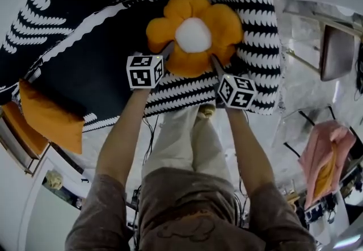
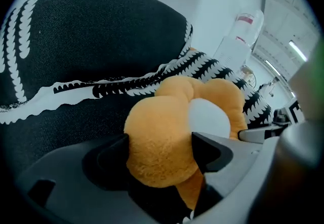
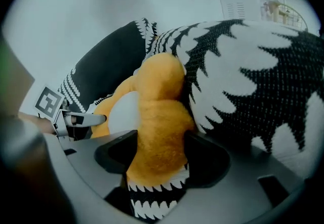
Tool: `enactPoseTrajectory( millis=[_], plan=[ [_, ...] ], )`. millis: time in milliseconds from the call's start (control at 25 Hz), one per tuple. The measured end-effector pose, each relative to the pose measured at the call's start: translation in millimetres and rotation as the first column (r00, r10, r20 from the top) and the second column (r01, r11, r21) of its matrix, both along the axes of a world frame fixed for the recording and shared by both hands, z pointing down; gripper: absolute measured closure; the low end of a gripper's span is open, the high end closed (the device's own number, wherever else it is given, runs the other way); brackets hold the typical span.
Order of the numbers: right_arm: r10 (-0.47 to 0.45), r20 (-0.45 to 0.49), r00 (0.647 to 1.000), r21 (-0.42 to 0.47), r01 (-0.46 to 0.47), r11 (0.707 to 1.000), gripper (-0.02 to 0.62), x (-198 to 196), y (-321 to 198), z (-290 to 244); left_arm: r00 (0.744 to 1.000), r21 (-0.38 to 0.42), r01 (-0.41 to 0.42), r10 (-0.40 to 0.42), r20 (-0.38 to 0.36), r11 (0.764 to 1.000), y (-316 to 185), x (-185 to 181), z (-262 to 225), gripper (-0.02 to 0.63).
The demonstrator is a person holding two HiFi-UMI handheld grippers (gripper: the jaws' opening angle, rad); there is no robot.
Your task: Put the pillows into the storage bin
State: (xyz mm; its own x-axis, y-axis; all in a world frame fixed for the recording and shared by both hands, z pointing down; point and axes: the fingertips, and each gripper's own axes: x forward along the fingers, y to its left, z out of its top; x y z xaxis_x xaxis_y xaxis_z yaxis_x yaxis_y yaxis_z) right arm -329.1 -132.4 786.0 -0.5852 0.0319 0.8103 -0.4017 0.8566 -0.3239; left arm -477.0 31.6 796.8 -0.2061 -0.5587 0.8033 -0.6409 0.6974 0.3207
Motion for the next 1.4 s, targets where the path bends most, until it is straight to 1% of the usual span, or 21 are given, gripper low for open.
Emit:
enactPoseTrajectory(
  millis=[40, 80, 200, 280, 360, 440, 600, 720, 840, 960, 1040, 1160, 1200, 1280, 1400],
  plan=[
    [0.007, 0.0, 1.0, -0.006, -0.007, 1.0, 0.309, -0.7, 0.6, 1.6, 1.0, -0.005, 0.001, -0.001, -0.005, 1.0, 1.6, -0.3, 0.9, 0.225],
    [0.008, 0.0, 1.0, -0.009, -0.008, 1.0, 0.325, -1.4, 1.3, 2.6, 1.0, -0.009, 0.001, -0.001, -0.012, 1.0, 2.1, 0.1, 1.2, 0.25],
    [-0.02, 0.001, 1.0, -0.008, 0.02, 1.0, 0.396, -3.6, 5.3, 0.5, 0.999, -0.016, -0.01, 0.009, -0.034, 1.0, -1.1, 5.0, -3.8, 0.385],
    [-0.05, 0.011, 0.999, -0.005, 0.051, 0.999, 0.465, -7.8, 12.4, -6.3, 0.999, -0.019, -0.018, 0.017, -0.034, 1.0, -3.5, 8.3, -12.4, 0.466],
    [-0.072, 0.03, 0.997, -0.005, 0.072, 0.997, 0.507, -12.3, 20.5, -18.8, 1.0, -0.022, -0.02, 0.02, -0.012, 1.0, -4.2, 9.5, -27.3, 0.512],
    [-0.078, 0.06, 0.995, -0.014, 0.078, 0.997, 0.527, -15.8, 26.4, -38.4, 1.0, -0.021, -0.02, 0.02, 0.022, 1.0, -3.0, 7.4, -51.2, 0.525],
    [-0.066, 0.139, 0.988, -0.02, 0.069, 0.997, 0.534, -23.9, 30.4, -92.9, 0.996, 0.0, -0.034, 0.034, 0.081, 0.999, 0.1, -1.7, -114.8, 0.526],
    [-0.054, 0.183, 0.982, -0.006, 0.056, 0.998, 0.537, -11.2, 30.5, -148.6, 0.993, 0.017, -0.048, 0.046, 0.105, 0.999, 2.3, 13.9, -173.0, 0.526],
    [-0.02, 0.225, 0.974, 0.026, 0.015, 1.0, 0.535, 11.4, 15.4, -202.7, 0.989, 0.052, -0.074, 0.067, 0.13, 0.996, -13.9, 34.3, -228.6, 0.526],
    [0.05, 0.249, 0.967, 0.064, -0.068, 0.996, 0.534, 50.5, -13.2, -248.5, 0.981, 0.098, -0.145, 0.13, 0.144, 0.985, -49.5, 64.9, -274.2, 0.526],
    [0.101, 0.252, 0.963, 0.086, -0.126, 0.988, 0.534, 88.3, -30.7, -276.0, 0.973, 0.124, -0.2, 0.182, 0.141, 0.972, -72.9, 96.6, -299.5, 0.526],
    [0.175, 0.254, 0.951, 0.113, -0.209, 0.971, 0.532, 152.2, -57.1, -310.7, 0.957, 0.155, -0.278, 0.26, 0.13, 0.948, -107.0, 153.4, -327.7, 0.526],
    [0.208, 0.254, 0.945, 0.122, -0.244, 0.962, 0.532, 176.2, -65.9, -320.1, 0.947, 0.163, -0.312, 0.294, 0.127, 0.936, -119.9, 174.3, -334.9, 0.526],
    [0.289, 0.253, 0.923, 0.14, -0.33, 0.933, 0.531, 229.7, -81.1, -336.3, 0.918, 0.182, -0.394, 0.377, 0.124, 0.901, -146.8, 219.8, -347.3, 0.526],
    [0.407, 0.26, 0.876, 0.164, -0.456, 0.875, 0.529, 312.4, -96.8, -354.2, 0.857, 0.202, -0.515, 0.499, 0.127, 0.833, -182.5, 291.4, -363.1, 0.526]
  ],
)
